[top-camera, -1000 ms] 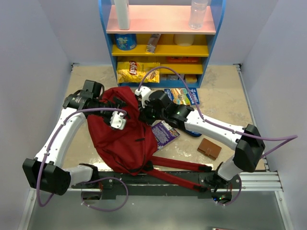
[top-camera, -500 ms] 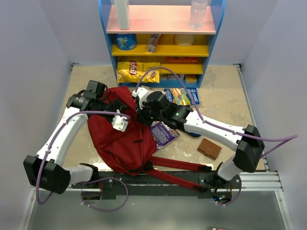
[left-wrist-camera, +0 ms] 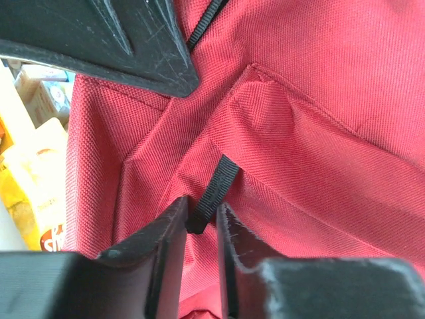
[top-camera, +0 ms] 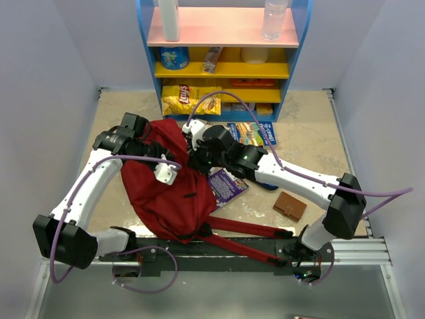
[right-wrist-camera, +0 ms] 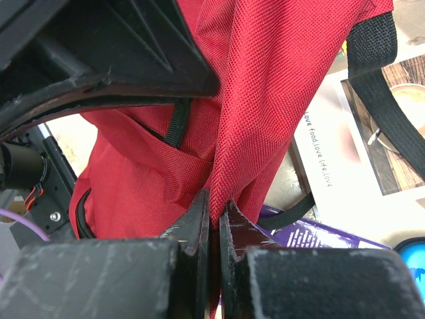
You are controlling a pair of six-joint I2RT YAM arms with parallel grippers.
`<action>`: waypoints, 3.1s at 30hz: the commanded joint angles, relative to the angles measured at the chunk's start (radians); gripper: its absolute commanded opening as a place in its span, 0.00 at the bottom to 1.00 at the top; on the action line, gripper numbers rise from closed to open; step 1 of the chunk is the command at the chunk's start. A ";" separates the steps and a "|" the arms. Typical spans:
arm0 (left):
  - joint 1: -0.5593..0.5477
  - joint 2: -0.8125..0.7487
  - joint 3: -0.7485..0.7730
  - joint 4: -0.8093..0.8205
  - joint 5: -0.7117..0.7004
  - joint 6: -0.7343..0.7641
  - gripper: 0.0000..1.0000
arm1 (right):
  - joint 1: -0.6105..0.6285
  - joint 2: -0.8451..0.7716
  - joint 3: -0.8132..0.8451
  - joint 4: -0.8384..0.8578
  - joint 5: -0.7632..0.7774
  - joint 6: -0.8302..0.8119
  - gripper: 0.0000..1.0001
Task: Pack the student bag
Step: Unzip the student bag at the center of the board.
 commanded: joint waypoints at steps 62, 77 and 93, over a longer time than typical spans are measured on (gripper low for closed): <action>-0.009 -0.161 -0.301 0.438 0.028 -0.440 0.00 | 0.023 -0.110 -0.316 0.389 0.221 0.415 0.66; -0.009 -0.152 -0.287 0.407 0.032 -0.410 0.00 | 0.023 -0.013 -0.248 0.392 0.258 0.279 0.48; -0.010 -0.145 -0.284 0.393 0.045 -0.404 0.00 | 0.023 0.007 -0.251 0.392 0.301 0.256 0.00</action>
